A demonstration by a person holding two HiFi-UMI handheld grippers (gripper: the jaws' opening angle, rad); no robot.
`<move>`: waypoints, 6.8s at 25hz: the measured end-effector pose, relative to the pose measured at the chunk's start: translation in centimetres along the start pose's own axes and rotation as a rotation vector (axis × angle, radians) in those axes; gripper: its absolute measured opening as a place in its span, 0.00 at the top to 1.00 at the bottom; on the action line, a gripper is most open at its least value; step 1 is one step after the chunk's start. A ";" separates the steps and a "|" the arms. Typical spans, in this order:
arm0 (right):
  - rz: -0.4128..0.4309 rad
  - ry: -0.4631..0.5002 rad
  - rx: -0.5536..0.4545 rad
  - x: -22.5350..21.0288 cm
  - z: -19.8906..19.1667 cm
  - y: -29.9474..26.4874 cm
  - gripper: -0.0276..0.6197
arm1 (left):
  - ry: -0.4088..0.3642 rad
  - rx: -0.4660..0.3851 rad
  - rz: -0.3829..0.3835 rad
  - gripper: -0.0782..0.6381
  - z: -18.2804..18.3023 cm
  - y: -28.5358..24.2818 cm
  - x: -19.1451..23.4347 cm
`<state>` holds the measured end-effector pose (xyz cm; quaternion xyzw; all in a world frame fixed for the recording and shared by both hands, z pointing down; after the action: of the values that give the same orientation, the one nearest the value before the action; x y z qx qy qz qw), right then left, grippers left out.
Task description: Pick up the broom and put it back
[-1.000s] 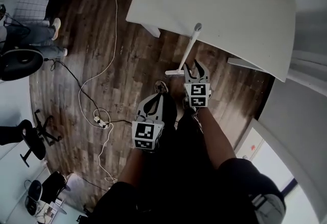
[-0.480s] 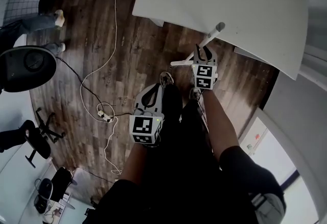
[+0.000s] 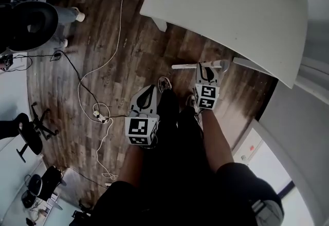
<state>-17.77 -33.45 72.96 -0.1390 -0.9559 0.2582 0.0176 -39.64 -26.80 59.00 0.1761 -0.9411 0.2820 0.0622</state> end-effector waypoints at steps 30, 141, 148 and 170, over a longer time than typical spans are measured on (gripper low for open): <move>0.369 0.147 -0.528 2.1 22.0 24.5 0.81 | -0.228 -0.398 -0.033 0.89 13.8 8.0 -17.6; -1.355 -0.880 -0.226 -62.1 -38.9 66.1 0.81 | -0.856 0.246 -1.311 0.89 -22.0 -3.6 -84.7; -1.354 -0.872 -0.183 -63.1 -39.8 67.5 0.69 | -0.858 0.265 -1.298 0.89 -22.0 -3.0 -83.5; -1.409 -0.568 -0.269 -32.8 -17.3 64.6 0.92 | -0.739 0.195 -1.530 0.89 -14.3 2.8 -74.8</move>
<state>32.16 19.47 57.03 0.5730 -0.8098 0.0932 -0.0850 29.19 5.47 53.27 0.8480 -0.4948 0.1667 -0.0907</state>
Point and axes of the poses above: the fingertips, and each gripper's own axes: y backward along the fingers, x to its left, z out of its top, the point moved 4 cm from there along y, backward along the fingers, and after that the axes turned 10 degrees about -x, right-handed, at the moved point
